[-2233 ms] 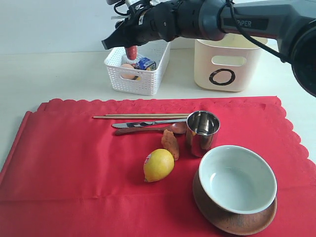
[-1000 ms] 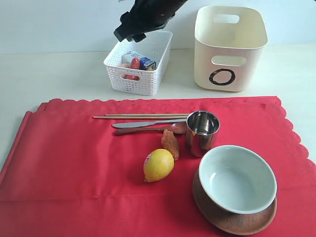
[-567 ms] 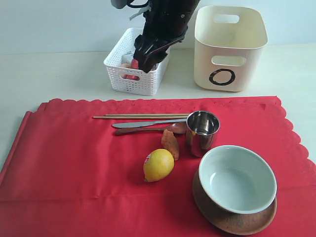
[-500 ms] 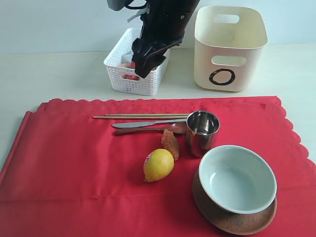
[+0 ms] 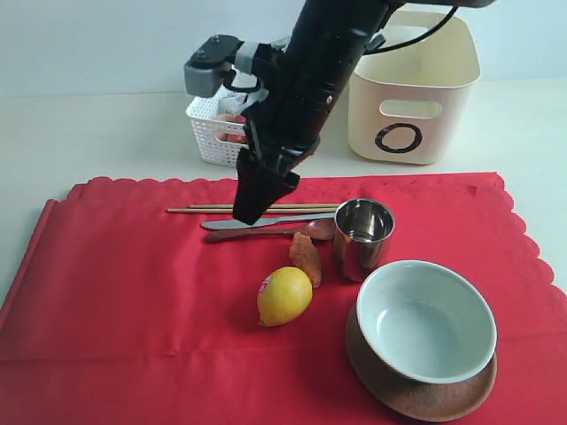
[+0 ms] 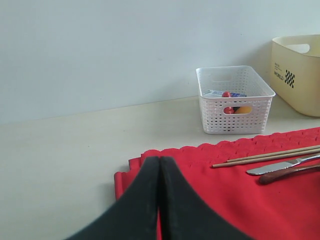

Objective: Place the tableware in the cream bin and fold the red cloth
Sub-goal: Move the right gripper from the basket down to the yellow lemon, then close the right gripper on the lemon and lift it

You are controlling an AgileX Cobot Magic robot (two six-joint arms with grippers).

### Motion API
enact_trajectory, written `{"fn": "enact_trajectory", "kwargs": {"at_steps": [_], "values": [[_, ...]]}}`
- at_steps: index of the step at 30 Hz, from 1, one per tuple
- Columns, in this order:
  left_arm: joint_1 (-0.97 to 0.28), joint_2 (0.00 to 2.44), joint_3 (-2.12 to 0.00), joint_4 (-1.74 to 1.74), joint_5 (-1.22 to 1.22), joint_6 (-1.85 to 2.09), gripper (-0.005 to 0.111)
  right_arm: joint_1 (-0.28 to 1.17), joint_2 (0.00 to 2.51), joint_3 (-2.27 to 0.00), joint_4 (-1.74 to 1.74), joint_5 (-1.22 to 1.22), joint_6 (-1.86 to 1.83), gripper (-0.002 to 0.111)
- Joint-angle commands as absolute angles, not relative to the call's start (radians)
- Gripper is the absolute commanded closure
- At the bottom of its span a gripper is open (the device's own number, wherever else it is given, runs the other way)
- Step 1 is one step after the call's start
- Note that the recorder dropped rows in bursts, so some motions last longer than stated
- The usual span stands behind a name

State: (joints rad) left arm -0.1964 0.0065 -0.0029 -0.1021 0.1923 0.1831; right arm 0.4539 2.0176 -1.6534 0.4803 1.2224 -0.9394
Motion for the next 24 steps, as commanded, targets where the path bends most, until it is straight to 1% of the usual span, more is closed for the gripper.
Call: {"fn": "enact_trajectory", "kwargs": {"at_steps": [1,9,13,18,24], "values": [[-0.202,0.000,0.000,-0.103,0.191,0.180,0.106,0.453,2.009,-1.595,0.495,1.221,-1.026,0.047],[-0.202,0.000,0.000,-0.103,0.191,0.180,0.106,0.453,2.009,-1.468,0.491,1.220,-1.211,0.047],[-0.202,0.000,0.000,-0.103,0.191,0.180,0.106,0.453,2.009,-1.419,0.488,1.147,-1.293,0.047],[-0.202,0.000,0.000,-0.103,0.191,0.180,0.106,0.453,2.027,-1.392,0.492,1.091,-1.379,0.047],[-0.202,0.000,0.000,-0.103,0.191,0.180,0.106,0.453,2.076,-1.390,0.492,1.049,-1.386,0.047]]}}
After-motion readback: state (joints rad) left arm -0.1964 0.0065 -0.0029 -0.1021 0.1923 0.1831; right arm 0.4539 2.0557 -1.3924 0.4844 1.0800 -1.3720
